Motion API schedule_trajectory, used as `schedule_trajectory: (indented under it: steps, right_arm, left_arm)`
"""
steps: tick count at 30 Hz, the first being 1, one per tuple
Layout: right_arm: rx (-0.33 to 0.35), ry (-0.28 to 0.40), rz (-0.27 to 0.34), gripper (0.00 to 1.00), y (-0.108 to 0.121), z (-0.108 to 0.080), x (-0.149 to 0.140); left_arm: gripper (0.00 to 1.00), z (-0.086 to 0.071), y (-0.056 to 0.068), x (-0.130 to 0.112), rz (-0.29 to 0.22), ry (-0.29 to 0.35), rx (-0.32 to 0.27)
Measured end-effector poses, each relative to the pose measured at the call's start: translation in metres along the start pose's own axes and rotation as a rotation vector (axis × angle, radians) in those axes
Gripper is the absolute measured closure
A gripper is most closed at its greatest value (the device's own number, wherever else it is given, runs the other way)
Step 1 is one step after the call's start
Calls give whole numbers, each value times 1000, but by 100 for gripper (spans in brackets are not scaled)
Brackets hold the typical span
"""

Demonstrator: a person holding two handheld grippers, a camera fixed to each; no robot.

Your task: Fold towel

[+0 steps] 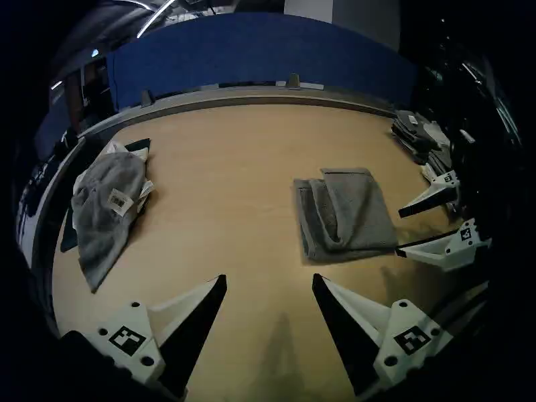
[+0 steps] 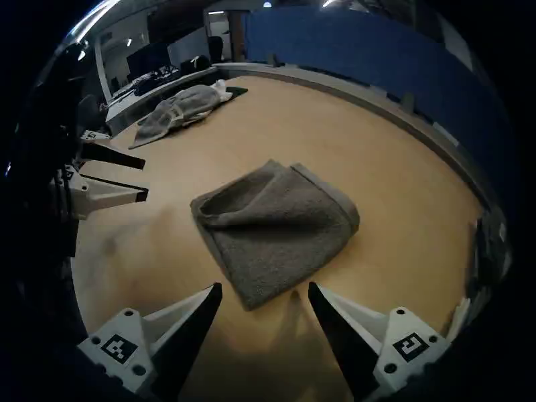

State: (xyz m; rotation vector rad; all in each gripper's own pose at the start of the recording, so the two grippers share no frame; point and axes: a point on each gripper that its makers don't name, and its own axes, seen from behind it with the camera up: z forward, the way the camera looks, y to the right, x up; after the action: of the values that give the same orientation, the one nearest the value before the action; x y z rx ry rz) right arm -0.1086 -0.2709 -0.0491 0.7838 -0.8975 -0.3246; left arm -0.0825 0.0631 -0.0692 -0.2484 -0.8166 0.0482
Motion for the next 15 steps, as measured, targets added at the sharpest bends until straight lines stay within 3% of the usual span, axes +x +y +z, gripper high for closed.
schedule_trajectory:
  steps: [7,15]
  right_arm:
    - [6,-22,33,27,-7,8,-12]
    - [16,-22,65,37,-12,11,-13]
  left_arm:
    - [5,1,1,1,-2,2,0]
    - [5,2,1,3,-1,5,3]
